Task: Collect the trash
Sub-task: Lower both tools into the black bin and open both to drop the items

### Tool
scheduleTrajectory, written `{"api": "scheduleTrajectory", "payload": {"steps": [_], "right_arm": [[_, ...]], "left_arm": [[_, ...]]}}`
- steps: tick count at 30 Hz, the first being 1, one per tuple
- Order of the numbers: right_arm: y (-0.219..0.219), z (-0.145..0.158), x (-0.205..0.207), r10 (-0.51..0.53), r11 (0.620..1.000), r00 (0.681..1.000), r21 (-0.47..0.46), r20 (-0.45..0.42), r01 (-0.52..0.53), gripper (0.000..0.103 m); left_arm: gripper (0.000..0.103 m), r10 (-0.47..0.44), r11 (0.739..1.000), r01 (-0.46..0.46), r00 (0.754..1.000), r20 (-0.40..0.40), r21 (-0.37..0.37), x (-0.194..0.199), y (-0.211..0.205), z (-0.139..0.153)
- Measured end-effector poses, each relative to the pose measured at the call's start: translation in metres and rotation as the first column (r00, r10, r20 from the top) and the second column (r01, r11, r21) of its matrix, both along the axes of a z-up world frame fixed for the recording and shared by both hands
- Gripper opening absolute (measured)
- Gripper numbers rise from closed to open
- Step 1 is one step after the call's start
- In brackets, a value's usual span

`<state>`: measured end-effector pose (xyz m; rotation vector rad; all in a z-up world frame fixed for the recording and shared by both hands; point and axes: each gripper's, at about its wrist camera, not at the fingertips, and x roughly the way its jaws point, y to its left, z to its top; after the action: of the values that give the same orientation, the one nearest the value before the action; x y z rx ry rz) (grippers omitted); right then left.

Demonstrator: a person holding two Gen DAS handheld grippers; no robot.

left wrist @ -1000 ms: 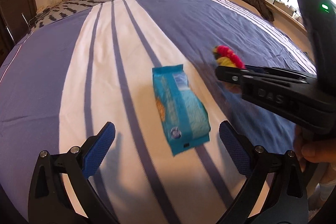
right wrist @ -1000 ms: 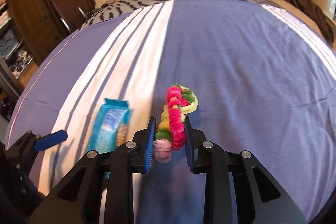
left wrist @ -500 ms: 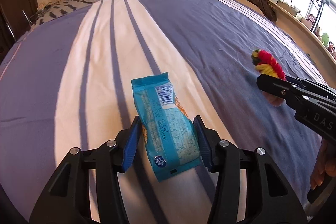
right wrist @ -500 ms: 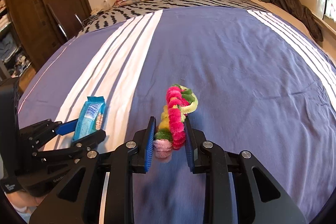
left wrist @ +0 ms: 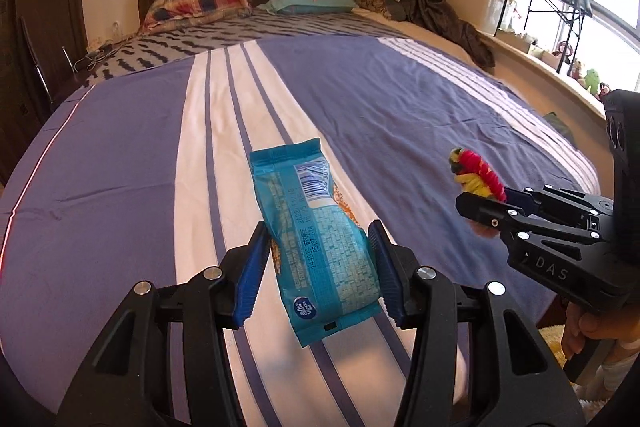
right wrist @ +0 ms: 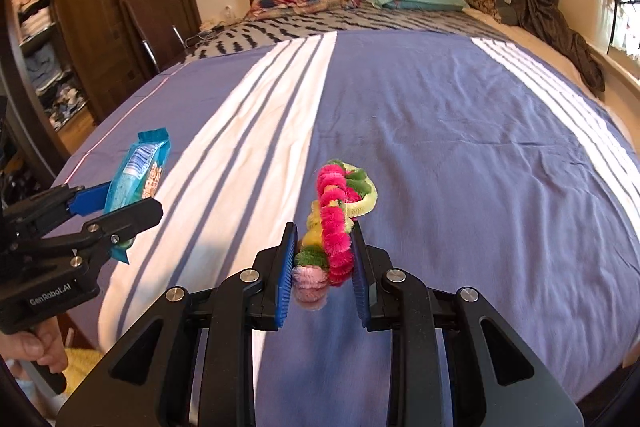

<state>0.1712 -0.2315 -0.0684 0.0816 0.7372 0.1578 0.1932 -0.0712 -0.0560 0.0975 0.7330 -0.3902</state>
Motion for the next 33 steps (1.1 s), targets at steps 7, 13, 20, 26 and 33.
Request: {"api": "scheduleTrajectory", "payload": {"steps": [7, 13, 20, 26, 33], "right_arm": [[0.014, 0.006, -0.055, 0.02, 0.999, 0.999, -0.033, 0.032, -0.019, 0.026], [0.024, -0.002, -0.094, 0.042, 0.999, 0.998, -0.034, 0.042, -0.041, 0.027], [0.03, -0.028, -0.126, 0.051, 0.999, 0.999, 0.004, 0.006, -0.051, 0.027], [0.043, -0.069, -0.148, 0.074, 0.997, 0.995, 0.026, -0.065, -0.073, 0.027], [0.051, -0.112, -0.163, 0.08, 0.996, 0.984, 0.038, -0.157, -0.075, 0.027]], "left_arm": [[0.048, -0.016, 1.0, 0.016, 1.0, 0.022, -0.014, -0.055, 0.005, 0.007], [0.048, -0.021, 0.999, 0.02, 1.0, -0.008, -0.028, -0.094, 0.014, -0.017], [0.048, -0.003, 0.999, 0.002, 0.999, -0.037, -0.044, -0.131, 0.033, -0.046], [0.048, 0.004, 0.999, -0.01, 0.995, -0.098, -0.054, -0.153, 0.043, -0.081], [0.048, 0.018, 0.999, -0.024, 0.984, -0.177, -0.035, -0.169, 0.051, -0.127]]}}
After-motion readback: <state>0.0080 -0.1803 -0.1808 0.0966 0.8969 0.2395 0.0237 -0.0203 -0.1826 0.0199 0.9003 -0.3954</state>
